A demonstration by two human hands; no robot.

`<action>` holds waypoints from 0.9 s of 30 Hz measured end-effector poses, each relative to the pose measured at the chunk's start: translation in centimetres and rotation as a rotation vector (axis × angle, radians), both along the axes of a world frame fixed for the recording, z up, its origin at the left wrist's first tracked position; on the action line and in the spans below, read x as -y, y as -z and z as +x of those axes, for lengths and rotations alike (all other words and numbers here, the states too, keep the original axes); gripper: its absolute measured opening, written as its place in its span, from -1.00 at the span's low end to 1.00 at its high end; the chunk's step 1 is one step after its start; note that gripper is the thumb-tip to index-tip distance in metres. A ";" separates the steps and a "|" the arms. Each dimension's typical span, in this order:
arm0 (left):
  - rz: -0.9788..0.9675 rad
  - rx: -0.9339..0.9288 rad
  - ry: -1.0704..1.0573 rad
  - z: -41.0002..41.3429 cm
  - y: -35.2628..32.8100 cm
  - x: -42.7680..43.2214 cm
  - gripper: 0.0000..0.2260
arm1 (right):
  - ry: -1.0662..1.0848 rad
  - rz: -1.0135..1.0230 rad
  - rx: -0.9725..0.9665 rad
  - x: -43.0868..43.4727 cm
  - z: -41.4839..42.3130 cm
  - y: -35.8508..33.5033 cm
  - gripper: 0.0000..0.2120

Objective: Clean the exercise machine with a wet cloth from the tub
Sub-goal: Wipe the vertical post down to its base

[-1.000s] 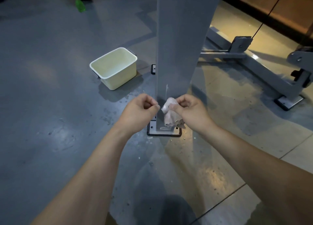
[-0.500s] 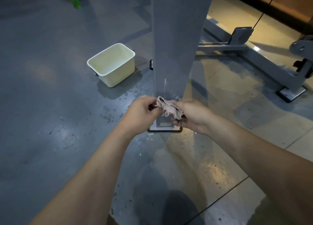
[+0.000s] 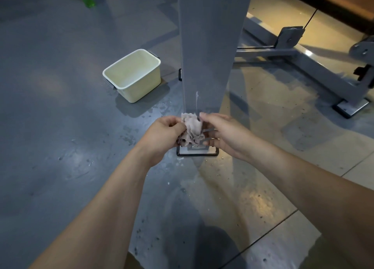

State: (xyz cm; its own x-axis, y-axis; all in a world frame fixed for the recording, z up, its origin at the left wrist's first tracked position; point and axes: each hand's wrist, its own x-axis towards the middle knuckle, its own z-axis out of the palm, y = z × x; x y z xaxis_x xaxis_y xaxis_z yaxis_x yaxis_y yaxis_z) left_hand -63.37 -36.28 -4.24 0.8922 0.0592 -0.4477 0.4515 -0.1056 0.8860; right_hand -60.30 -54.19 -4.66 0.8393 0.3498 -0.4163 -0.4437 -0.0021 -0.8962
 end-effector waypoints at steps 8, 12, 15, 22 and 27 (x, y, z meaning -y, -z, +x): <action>0.115 0.107 -0.039 0.0 -0.8 0.1 -0.84 | -0.062 -0.258 0.215 0.5 0.7 1.1 -0.76; 0.186 0.185 -0.021 0.0 -1.0 0.3 -0.78 | -0.030 -0.193 0.194 0.4 1.3 1.2 -0.64; 0.126 0.178 -0.084 0.1 -0.8 0.4 -0.79 | -0.139 -0.201 0.161 0.6 1.0 0.9 -0.44; -0.039 0.058 -0.070 -0.1 -1.1 0.5 -0.88 | -0.036 -0.038 -0.012 0.1 0.6 1.2 -0.58; -0.057 0.034 0.148 -0.6 -0.7 -0.4 -0.80 | -0.008 0.062 -0.084 0.4 0.3 0.3 -0.72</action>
State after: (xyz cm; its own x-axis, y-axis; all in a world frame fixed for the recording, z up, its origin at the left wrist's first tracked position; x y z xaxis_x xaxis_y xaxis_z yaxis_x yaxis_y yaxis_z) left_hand -63.95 -35.88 -3.51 0.9041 -0.0984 -0.4158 0.4043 -0.1175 0.9070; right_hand -59.99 -54.59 -4.96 0.7990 0.3839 -0.4628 -0.5178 0.0480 -0.8542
